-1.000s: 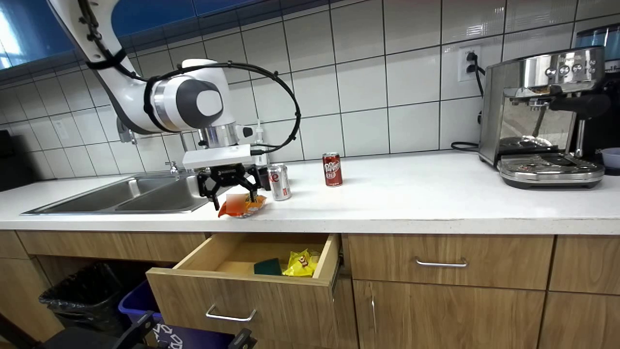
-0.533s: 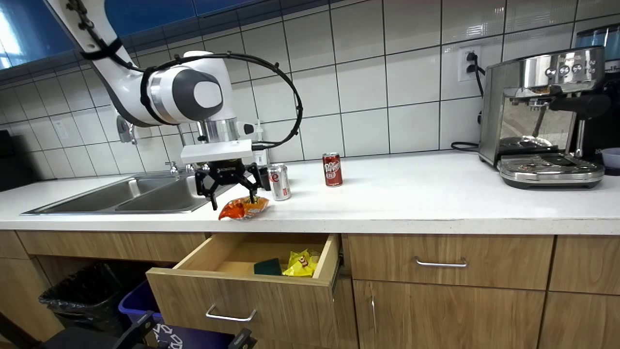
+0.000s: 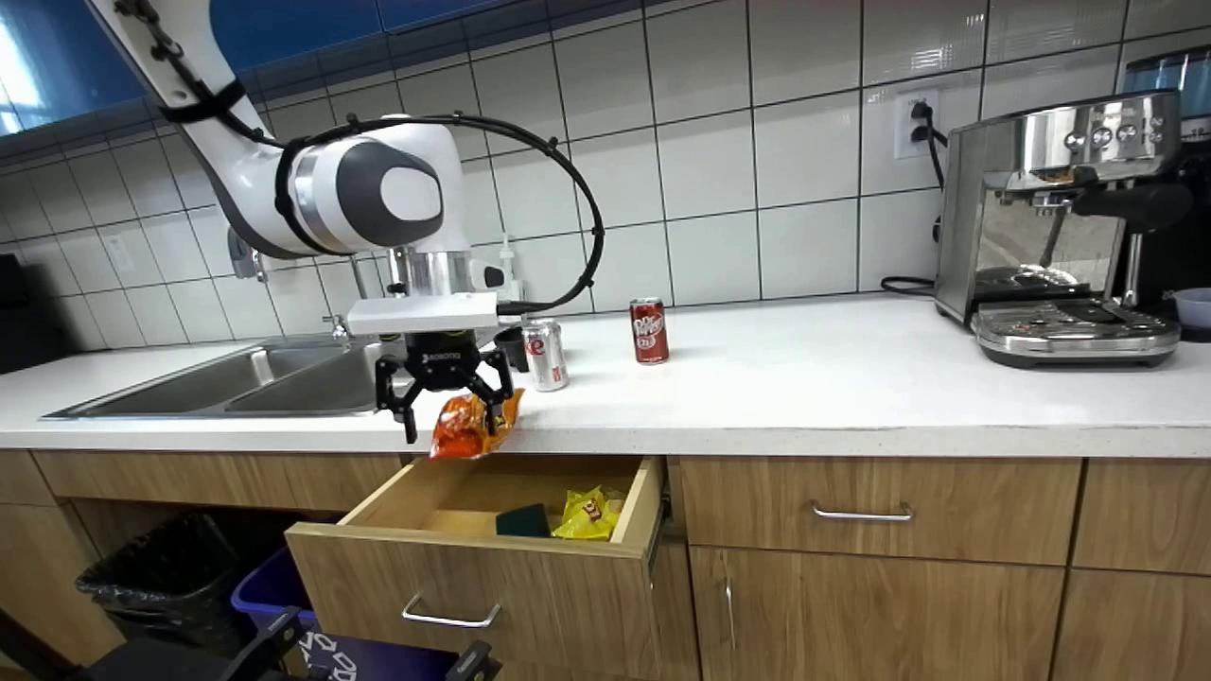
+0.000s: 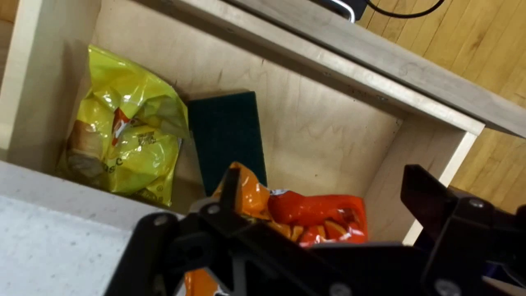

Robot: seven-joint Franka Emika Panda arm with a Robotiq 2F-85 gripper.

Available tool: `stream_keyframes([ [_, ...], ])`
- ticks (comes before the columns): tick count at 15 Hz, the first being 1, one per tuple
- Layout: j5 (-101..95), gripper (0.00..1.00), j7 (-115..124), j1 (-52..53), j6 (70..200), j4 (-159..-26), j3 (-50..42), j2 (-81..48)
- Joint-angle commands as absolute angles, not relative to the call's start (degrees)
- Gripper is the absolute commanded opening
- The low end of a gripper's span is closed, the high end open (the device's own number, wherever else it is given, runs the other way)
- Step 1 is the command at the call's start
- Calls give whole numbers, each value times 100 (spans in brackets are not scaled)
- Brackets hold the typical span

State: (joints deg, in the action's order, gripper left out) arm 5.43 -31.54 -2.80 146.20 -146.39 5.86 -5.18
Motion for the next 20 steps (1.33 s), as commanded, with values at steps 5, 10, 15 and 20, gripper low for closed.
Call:
stream_keyframes([
  [5,594,100,-3062,21,14520,-15428,541,273],
  [10,616,100,-3048,149,14573,-15550,438,566],
  [15,604,100,-3115,200,14600,-15407,288,412],
  [20,620,100,-3114,204,14599,-15412,255,443],
])
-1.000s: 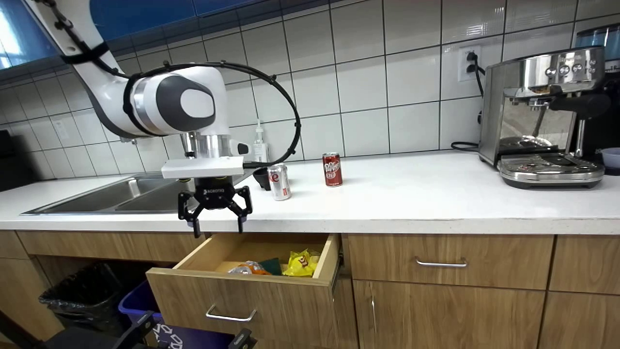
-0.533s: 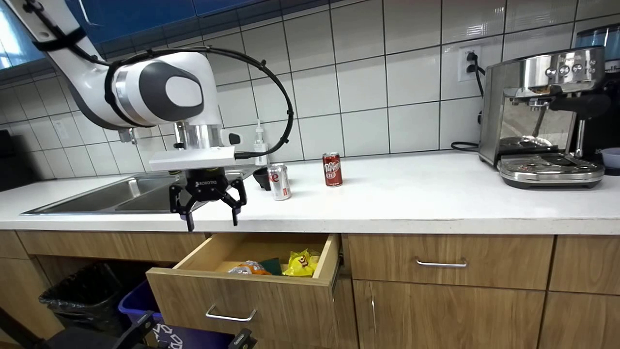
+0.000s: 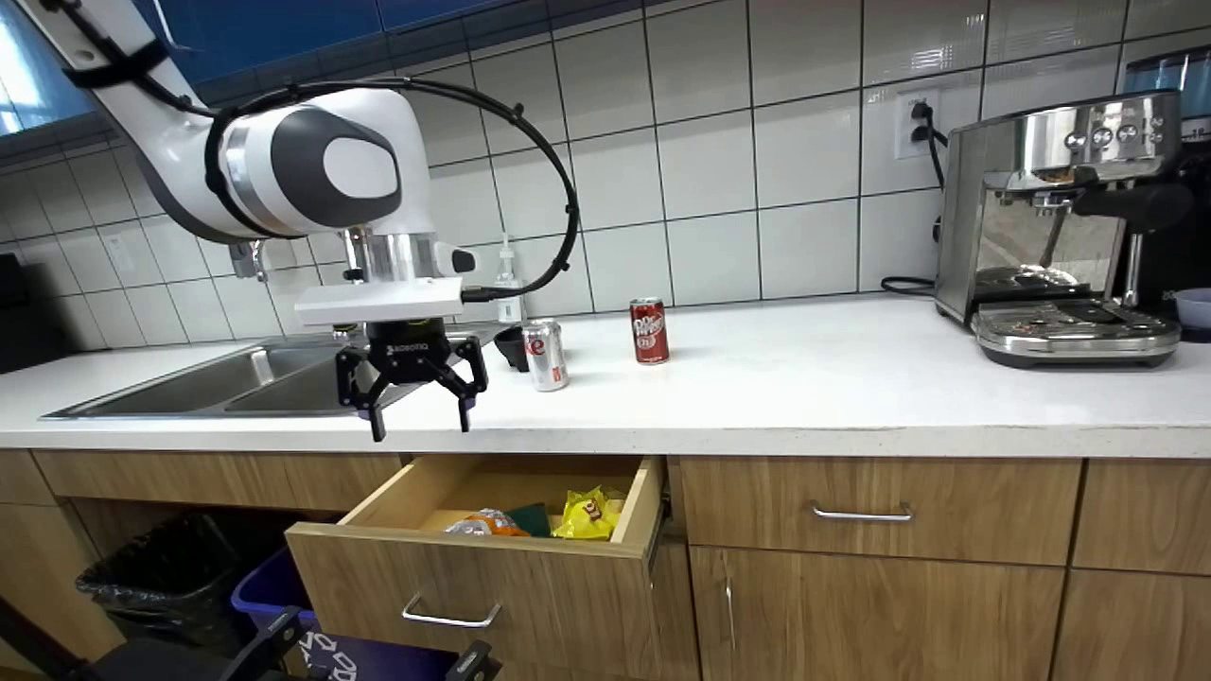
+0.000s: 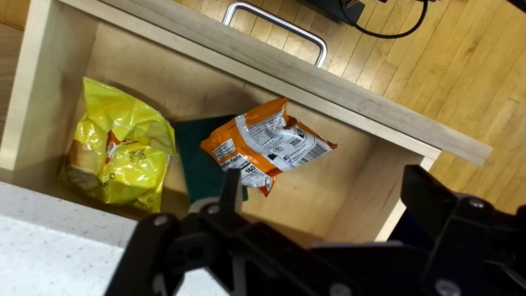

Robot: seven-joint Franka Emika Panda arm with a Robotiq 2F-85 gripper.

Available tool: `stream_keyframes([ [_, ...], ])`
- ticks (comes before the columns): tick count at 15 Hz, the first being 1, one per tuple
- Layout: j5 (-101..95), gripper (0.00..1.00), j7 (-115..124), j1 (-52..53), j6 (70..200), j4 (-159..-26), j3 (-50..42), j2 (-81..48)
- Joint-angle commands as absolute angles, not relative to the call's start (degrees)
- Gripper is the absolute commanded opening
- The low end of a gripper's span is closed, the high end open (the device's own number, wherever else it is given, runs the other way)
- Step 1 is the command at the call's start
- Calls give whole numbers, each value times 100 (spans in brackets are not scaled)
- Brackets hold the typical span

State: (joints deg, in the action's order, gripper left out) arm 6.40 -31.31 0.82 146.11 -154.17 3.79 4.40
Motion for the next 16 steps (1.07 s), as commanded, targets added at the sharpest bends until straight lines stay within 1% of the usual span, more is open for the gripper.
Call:
stream_keyframes([
  [1,620,100,-3114,205,14599,-15412,255,443],
  [12,621,100,-3114,205,14600,-15414,255,443],
  [16,538,100,-2730,209,14482,-15560,283,697],
])
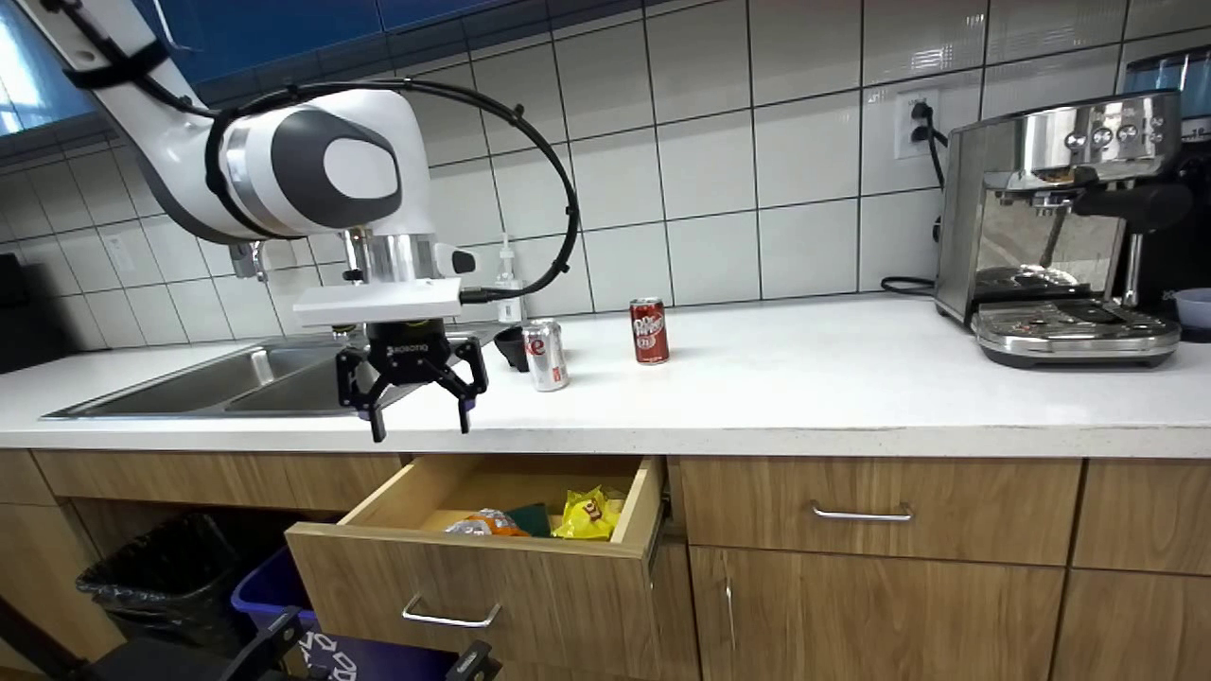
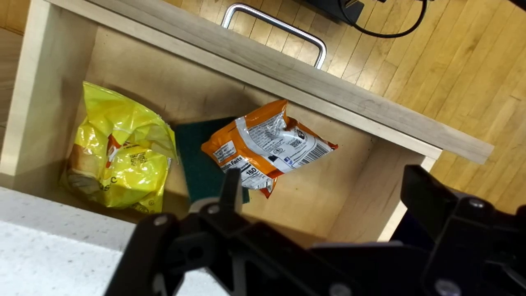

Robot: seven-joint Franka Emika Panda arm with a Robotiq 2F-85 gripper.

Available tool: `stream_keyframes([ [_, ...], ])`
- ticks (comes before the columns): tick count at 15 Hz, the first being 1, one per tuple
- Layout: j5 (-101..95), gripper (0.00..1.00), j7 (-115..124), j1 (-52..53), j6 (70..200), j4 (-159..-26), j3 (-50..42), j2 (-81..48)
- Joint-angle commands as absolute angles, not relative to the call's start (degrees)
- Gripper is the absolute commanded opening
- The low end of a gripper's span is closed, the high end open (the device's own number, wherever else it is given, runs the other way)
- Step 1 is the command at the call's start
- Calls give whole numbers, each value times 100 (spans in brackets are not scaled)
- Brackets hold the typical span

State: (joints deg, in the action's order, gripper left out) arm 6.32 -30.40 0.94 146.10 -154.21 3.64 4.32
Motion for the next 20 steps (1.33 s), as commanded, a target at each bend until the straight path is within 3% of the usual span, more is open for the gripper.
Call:
stream_keyframes([
  [1,560,100,-2690,210,14474,-15627,278,770],
  [8,551,100,-2469,205,14197,-16286,112,1599],
  [20,462,100,-2365,43,13443,-15930,-472,1389],
])
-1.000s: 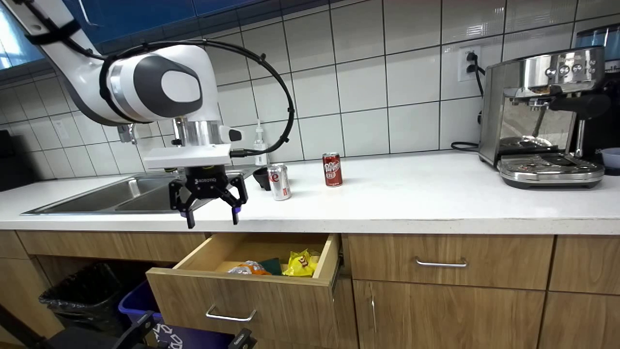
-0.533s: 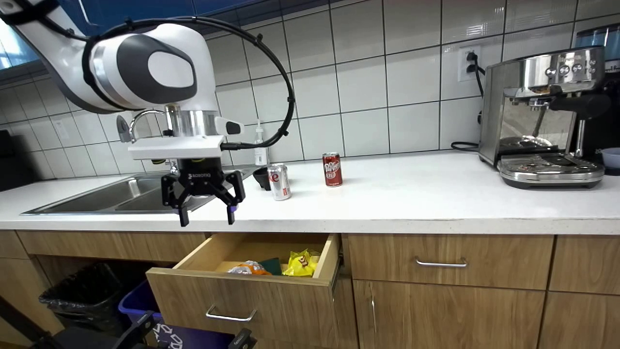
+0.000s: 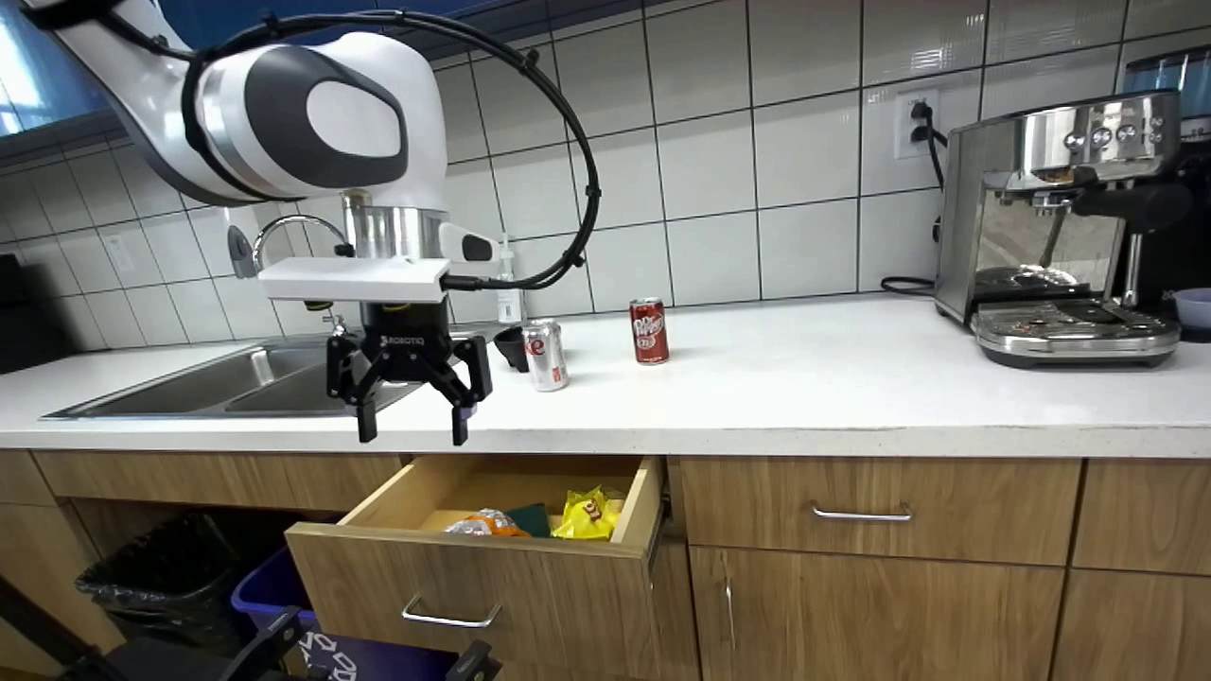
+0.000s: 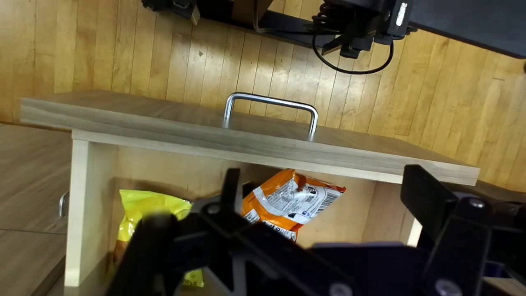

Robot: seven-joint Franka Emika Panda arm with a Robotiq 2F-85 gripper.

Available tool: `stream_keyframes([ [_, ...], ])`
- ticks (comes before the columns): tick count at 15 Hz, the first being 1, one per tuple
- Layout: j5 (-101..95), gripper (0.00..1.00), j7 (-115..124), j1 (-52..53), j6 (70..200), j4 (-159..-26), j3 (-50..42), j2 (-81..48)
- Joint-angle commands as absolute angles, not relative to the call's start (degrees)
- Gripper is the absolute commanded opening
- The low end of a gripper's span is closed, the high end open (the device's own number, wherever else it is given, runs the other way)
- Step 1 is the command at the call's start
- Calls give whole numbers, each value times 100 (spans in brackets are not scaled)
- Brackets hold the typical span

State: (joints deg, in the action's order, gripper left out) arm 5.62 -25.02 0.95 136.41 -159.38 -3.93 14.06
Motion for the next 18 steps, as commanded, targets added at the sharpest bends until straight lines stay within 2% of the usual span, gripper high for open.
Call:
stream_keyframes([
  [1,441,100,-2361,38,13428,-15935,-489,1327],
  [18,336,100,-2245,-9,13898,-15955,-374,-271],
])
